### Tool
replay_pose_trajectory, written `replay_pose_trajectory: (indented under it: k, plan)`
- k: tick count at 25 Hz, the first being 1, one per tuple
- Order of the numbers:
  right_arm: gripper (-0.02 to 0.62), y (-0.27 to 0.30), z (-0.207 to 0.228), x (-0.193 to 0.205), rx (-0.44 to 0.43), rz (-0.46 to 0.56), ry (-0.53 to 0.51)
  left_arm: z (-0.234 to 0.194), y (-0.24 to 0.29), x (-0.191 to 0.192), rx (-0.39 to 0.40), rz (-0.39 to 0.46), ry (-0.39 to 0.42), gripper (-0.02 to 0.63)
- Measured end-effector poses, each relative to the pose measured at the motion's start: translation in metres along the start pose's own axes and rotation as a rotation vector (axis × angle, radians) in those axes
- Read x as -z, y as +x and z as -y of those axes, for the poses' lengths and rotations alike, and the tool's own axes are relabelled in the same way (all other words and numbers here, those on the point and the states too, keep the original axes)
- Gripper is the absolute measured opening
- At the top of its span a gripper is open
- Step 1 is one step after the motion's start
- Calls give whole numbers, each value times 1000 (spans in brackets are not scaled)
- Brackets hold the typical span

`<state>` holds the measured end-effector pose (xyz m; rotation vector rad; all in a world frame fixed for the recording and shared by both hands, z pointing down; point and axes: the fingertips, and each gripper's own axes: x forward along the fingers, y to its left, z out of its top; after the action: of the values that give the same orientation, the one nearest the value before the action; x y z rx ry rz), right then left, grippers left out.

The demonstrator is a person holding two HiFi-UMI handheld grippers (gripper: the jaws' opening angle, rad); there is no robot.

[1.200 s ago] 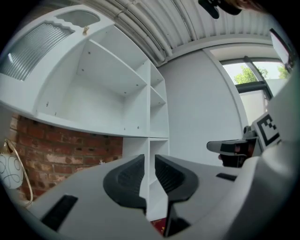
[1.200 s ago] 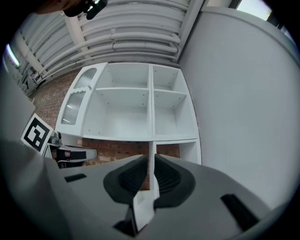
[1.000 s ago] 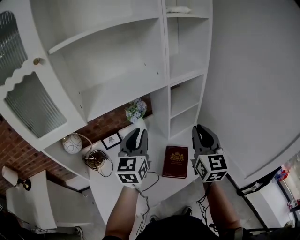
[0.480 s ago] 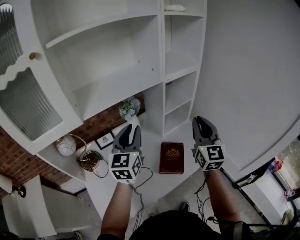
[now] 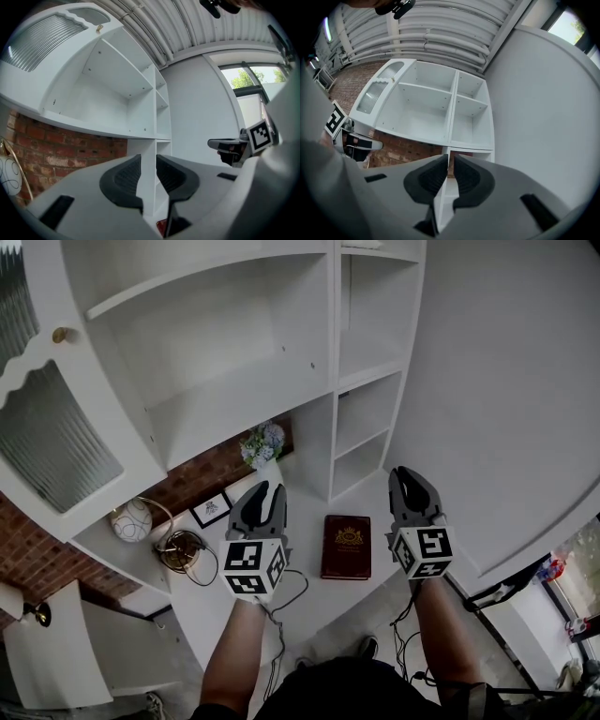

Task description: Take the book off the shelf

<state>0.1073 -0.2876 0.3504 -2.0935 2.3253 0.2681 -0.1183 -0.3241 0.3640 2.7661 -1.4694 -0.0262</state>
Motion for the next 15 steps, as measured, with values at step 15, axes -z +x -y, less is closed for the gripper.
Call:
replay_pose_trajectory:
  k: [15]
  plan:
    - [23, -3, 15, 9, -58, 4, 54, 24, 9, 7, -27, -16, -37, 80]
